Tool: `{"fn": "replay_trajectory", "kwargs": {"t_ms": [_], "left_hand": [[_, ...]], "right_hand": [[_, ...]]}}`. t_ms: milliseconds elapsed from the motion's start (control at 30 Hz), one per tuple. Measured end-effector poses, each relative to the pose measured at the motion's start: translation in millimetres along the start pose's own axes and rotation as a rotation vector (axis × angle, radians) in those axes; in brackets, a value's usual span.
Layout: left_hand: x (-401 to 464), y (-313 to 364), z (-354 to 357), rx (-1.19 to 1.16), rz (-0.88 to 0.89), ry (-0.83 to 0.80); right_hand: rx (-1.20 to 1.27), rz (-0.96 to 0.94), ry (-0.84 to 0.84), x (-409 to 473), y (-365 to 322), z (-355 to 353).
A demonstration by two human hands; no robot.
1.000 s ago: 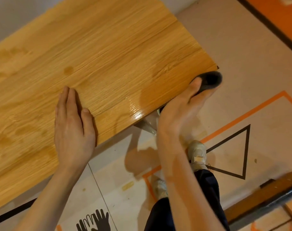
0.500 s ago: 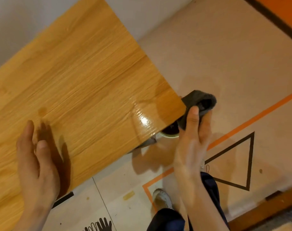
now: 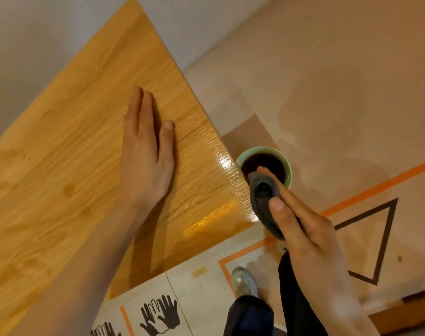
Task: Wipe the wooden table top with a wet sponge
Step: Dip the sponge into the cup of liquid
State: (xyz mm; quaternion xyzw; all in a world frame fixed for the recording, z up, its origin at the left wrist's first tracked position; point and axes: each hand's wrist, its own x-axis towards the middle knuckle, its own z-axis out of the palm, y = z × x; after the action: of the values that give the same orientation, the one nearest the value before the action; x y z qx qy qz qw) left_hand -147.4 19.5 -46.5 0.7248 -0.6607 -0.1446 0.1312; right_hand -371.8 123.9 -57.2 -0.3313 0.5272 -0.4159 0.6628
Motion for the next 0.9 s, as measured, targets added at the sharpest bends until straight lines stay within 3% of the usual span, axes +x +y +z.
{"fn": "replay_trajectory", "kwargs": {"t_ms": [133,333,633,900], "left_hand": [[-1,-1,5,0.022,0.016,0.036],[-3,0,11,0.005,0.046,0.045],[-3,7,10,-0.029,0.014,0.047],[-1,6,11,-0.027,-0.008,0.046]], "right_hand": [[0.083,0.003,-0.076,36,-13,15],[0.015,-0.054,-0.215,129,-34,46],[-0.221,0.004,-0.176,14,-6,-10],[-0.225,-0.145,-0.21,142,-42,56]]}}
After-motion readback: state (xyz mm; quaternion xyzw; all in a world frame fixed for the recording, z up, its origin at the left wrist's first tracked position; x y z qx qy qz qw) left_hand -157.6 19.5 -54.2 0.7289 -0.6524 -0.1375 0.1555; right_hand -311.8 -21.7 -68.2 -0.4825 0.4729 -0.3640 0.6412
